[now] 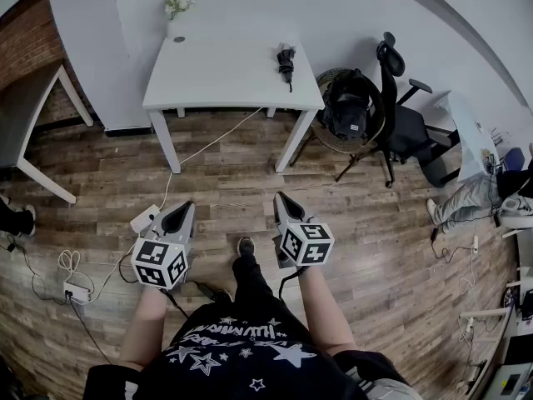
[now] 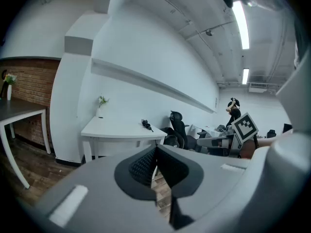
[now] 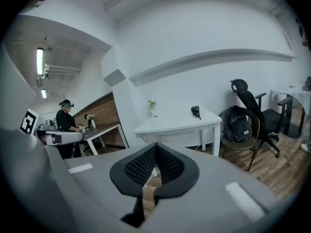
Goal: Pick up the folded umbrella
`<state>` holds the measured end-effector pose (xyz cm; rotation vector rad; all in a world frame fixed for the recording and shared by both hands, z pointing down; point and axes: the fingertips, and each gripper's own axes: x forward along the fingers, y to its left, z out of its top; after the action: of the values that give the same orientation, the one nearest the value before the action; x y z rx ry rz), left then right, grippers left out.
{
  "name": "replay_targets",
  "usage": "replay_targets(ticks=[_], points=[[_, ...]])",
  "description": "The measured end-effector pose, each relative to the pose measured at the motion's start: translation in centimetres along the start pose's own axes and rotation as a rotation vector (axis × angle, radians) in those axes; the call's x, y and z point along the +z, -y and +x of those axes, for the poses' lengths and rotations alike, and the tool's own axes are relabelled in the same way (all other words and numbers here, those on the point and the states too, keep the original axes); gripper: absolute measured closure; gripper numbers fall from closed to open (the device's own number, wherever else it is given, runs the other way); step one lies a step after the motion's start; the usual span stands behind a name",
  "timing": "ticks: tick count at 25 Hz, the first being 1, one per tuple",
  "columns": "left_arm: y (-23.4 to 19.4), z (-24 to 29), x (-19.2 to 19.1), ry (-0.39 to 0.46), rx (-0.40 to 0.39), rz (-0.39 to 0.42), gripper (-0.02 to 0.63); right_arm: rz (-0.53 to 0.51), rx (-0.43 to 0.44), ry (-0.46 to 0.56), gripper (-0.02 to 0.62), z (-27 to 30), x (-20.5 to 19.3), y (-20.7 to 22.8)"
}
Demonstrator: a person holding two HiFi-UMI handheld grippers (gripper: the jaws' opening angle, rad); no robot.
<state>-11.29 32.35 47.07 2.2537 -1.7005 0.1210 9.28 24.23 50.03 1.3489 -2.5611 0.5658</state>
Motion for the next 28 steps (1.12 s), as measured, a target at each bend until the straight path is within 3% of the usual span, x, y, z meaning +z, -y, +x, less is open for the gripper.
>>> replay_targets(ticks=[16,28], points=[[0.5,0.6,-1.1,-0.031,-0.014,-0.001,0.603,-0.014,0.029,0.011,0.580,-0.3,-0.1,0.3],[-2.1,7.9,0.9,-0.043,0.012,-0.015,0.603,0.025,-0.019,-0.006,0.580,5.9,2.3,5.8]])
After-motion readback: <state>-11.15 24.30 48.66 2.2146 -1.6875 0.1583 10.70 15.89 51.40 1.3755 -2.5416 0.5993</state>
